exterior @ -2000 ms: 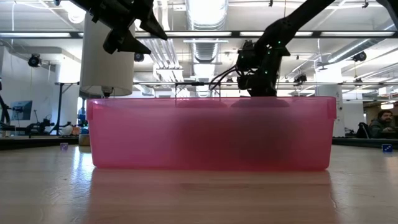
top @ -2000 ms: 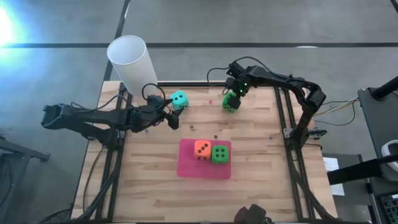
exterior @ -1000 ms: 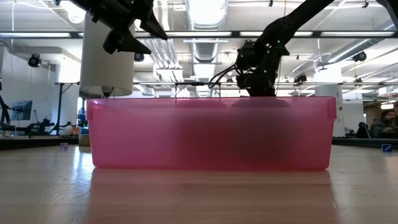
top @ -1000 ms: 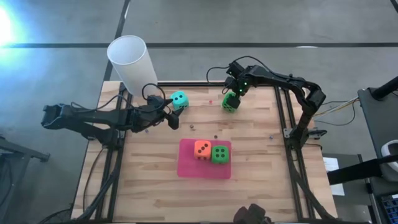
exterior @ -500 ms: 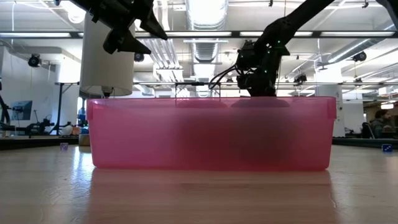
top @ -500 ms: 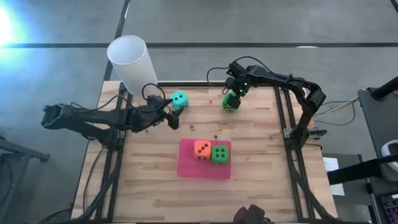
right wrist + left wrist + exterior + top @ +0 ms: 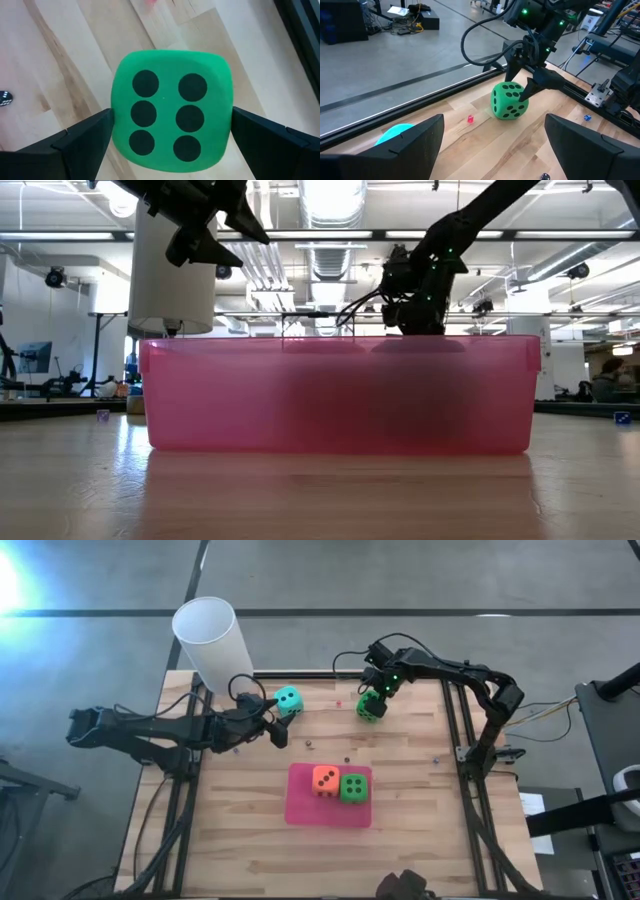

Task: Pick & Place Dice
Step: Put the large green dice into the pink bin

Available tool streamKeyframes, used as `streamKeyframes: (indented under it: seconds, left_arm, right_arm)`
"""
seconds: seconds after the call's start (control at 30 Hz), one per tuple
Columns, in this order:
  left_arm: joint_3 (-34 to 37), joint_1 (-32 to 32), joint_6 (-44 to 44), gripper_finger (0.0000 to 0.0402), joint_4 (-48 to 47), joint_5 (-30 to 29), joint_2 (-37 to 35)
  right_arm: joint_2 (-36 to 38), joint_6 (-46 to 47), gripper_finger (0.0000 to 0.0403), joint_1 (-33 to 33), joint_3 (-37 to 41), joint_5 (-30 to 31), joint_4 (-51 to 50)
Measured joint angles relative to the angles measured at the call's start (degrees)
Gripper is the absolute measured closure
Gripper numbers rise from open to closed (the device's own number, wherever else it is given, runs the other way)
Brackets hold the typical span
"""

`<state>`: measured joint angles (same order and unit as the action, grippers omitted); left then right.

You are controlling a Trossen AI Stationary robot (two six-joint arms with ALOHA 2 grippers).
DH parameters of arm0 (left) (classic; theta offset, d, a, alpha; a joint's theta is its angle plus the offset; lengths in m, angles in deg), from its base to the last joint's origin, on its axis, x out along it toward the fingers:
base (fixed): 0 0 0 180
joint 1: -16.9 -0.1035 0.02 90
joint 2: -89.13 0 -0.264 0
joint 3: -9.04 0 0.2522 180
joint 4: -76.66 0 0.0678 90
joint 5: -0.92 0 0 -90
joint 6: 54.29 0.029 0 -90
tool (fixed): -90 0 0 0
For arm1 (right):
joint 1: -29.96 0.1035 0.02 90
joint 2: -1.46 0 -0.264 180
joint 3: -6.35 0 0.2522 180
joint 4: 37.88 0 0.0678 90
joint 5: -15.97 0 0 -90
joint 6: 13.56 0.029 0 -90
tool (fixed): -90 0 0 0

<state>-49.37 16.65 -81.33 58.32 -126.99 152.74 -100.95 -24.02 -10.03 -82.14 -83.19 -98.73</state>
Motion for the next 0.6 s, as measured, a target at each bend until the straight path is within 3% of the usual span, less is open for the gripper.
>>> streamKeyframes:
  seconds: [0.6]
  left_arm:
    - [0.00, -0.02, 0.00, 0.0050, 0.00, 0.01, 0.00]
  right_arm:
    - [0.00, 0.22, 0.0019, 0.00, -1.83, 1.05, -0.28]
